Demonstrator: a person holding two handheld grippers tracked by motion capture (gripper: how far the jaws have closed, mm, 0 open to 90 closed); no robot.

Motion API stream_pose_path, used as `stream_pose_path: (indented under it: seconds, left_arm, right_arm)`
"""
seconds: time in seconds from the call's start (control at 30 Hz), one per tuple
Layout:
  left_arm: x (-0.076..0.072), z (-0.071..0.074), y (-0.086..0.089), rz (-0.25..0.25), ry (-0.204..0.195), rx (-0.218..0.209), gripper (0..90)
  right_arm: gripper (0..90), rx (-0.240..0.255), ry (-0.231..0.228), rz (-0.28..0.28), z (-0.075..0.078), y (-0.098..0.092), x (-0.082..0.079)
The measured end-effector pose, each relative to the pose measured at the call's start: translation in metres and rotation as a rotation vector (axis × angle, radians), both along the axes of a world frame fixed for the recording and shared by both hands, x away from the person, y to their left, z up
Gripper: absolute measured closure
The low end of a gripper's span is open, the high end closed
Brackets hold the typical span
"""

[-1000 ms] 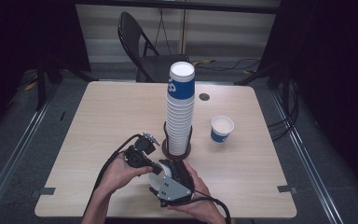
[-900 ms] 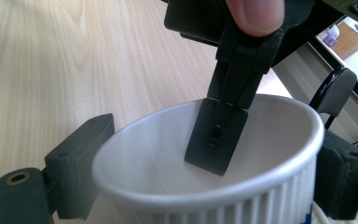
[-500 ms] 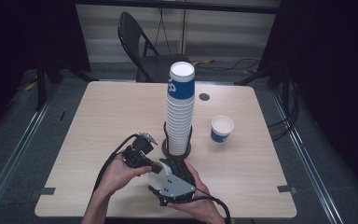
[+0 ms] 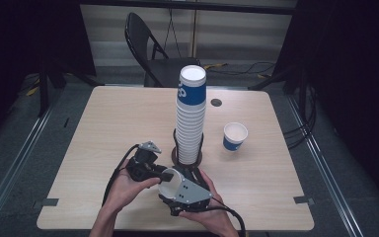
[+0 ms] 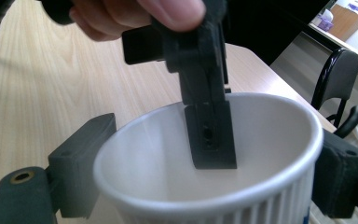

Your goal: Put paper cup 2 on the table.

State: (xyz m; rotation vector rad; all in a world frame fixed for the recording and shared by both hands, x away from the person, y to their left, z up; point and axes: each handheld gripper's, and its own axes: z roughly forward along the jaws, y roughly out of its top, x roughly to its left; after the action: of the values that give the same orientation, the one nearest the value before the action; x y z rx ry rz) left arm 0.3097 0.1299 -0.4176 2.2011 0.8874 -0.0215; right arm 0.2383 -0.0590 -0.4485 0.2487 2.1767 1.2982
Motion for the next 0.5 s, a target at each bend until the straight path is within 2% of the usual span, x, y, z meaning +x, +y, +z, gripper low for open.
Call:
stream_pose_path:
  seconds: [0.07,0.2,0.33,0.5]
  left_arm:
    - [-0.002,-0.001,0.002,0.019,-0.019,-0.011,52.2]
    - [-0.005,-0.003,0.01,0.05,-0.046,-0.081,44.0]
    - [-0.009,-0.004,0.013,0.089,-0.108,-0.095,35.4]
    - [-0.013,-0.005,0.018,0.121,-0.178,-0.158,27.1]
  right_arm:
    - [13.4,0.013,0.011,-0.003,0.0,-0.001,0.0]
    - [13.4,0.027,0.027,-0.016,-0.001,-0.003,0.001]
    - [13.5,0.051,0.057,-0.03,-0.001,-0.005,0.003]
    - [13.5,0.072,0.082,-0.046,-0.004,-0.008,0.006]
